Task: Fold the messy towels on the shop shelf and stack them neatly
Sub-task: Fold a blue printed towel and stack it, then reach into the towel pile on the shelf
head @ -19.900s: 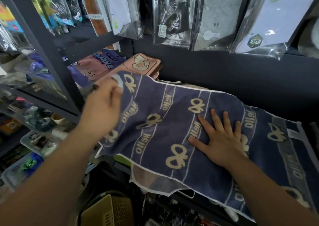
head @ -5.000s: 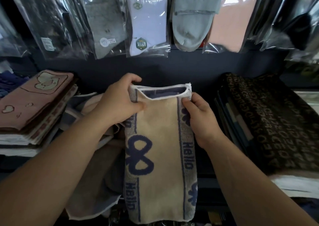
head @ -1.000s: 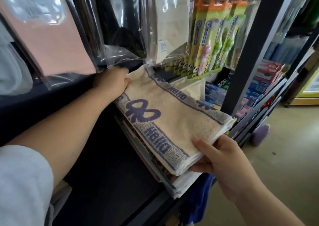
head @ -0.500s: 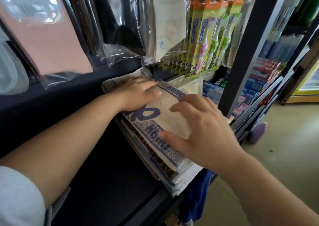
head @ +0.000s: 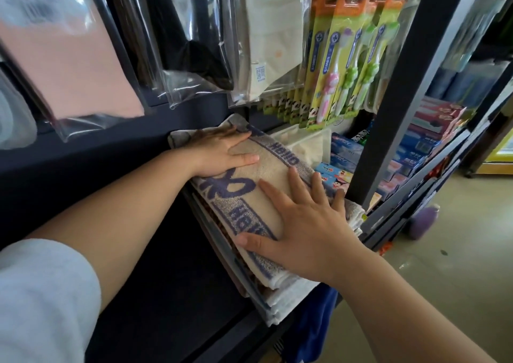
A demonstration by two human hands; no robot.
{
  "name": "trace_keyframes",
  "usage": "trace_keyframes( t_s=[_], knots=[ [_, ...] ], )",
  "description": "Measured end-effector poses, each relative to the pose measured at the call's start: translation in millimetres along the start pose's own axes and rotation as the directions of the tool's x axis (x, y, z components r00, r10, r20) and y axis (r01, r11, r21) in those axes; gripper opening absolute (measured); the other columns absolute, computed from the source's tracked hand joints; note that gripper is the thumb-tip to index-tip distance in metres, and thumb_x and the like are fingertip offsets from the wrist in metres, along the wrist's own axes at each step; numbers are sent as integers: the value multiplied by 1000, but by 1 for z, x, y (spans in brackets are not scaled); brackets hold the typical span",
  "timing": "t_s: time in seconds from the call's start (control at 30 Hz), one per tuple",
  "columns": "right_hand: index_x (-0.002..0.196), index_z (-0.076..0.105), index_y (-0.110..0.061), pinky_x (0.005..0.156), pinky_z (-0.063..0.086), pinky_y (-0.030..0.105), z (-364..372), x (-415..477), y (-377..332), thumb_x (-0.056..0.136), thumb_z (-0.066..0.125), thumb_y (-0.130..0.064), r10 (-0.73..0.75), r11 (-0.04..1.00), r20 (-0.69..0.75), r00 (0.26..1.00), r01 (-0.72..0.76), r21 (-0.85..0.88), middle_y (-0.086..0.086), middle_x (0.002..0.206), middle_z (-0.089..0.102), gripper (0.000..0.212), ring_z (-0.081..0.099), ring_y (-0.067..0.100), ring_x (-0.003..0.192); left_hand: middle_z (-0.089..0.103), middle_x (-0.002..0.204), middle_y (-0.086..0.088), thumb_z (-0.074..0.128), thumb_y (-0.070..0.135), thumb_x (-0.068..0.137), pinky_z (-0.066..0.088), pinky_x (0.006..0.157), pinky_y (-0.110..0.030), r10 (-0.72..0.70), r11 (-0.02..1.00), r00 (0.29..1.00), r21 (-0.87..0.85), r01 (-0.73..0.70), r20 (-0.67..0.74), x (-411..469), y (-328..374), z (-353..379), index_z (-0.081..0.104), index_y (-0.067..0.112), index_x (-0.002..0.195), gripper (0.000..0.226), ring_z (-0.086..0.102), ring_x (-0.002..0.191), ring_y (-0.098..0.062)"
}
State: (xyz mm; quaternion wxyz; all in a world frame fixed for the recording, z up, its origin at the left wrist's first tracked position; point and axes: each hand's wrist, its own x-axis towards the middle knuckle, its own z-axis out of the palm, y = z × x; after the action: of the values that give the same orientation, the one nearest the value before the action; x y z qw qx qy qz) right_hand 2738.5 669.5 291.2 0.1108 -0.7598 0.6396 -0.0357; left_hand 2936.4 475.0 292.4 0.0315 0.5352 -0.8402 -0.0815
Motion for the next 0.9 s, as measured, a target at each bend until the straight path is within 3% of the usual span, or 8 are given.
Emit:
trace_keyframes(
  t_s=[0.07,0.17,0.23,0.33,0.57,0.73,0.8,0.9],
  knots=[
    [150,-18,-54,115,-13,69,0,0,3,63,13,-105,-20,1000,-11,1000,20,1,0,166,-23,106,-26,38,150,23,166,5,23,106,56,19,124,-42,-63,993,996,-103,56,-64,-6,3,0,28,44,154,116,21,152,-17],
    [152,-17,-49,115,-15,69,0,-1,7,67,11,-103,-59,998,-20,998,59,-6,4,167,-22,105,-24,40,150,56,143,-2,49,78,83,42,107,-37,-209,962,928,-237,138,-309,-23,4,3,51,35,141,72,53,128,-24],
    [154,-13,-46,115,-11,70,0,-1,8,71,10,-100,-88,996,-45,995,87,-10,8,168,-17,102,-21,41,151,65,126,-3,44,73,84,49,97,-40,-245,965,836,-209,160,-491,-46,5,1,59,32,130,63,60,113,-26],
    [157,-1,-42,116,-6,71,-2,-1,7,78,11,-94,-168,986,-101,981,167,-14,10,169,-4,95,-13,40,153,65,122,-5,42,66,83,48,95,-45,-265,964,749,-186,190,-607,-97,9,6,63,23,123,62,59,112,-30],
    [154,12,-40,120,6,66,-8,-16,-21,82,21,-88,-479,878,-103,872,477,-40,2,169,5,87,-2,32,155,59,131,-3,44,65,88,45,98,-47,-531,821,698,-88,564,-481,-239,18,55,55,25,134,62,54,119,-30],
    [154,20,-40,122,4,62,-2,-34,-66,86,35,-83,-694,720,-53,718,689,-90,2,168,10,82,-4,33,155,61,124,-9,65,63,81,49,91,-47,-778,548,496,-32,836,-385,-333,20,96,56,26,129,61,57,112,-38],
    [155,22,-39,122,4,63,8,-41,-84,87,38,-80,-749,662,-8,663,748,-53,1,168,11,80,-5,33,155,60,121,-10,57,70,76,50,89,-50,-833,441,416,16,897,-363,-369,17,106,55,27,124,65,56,111,-40],
    [158,13,-37,122,5,63,32,-44,-109,90,39,-77,-788,611,76,611,791,-26,2,168,12,83,-3,33,155,51,138,-10,48,74,78,42,101,-57,-891,293,278,13,956,-358,-415,9,113,48,29,135,72,47,124,-40]
  ],
)
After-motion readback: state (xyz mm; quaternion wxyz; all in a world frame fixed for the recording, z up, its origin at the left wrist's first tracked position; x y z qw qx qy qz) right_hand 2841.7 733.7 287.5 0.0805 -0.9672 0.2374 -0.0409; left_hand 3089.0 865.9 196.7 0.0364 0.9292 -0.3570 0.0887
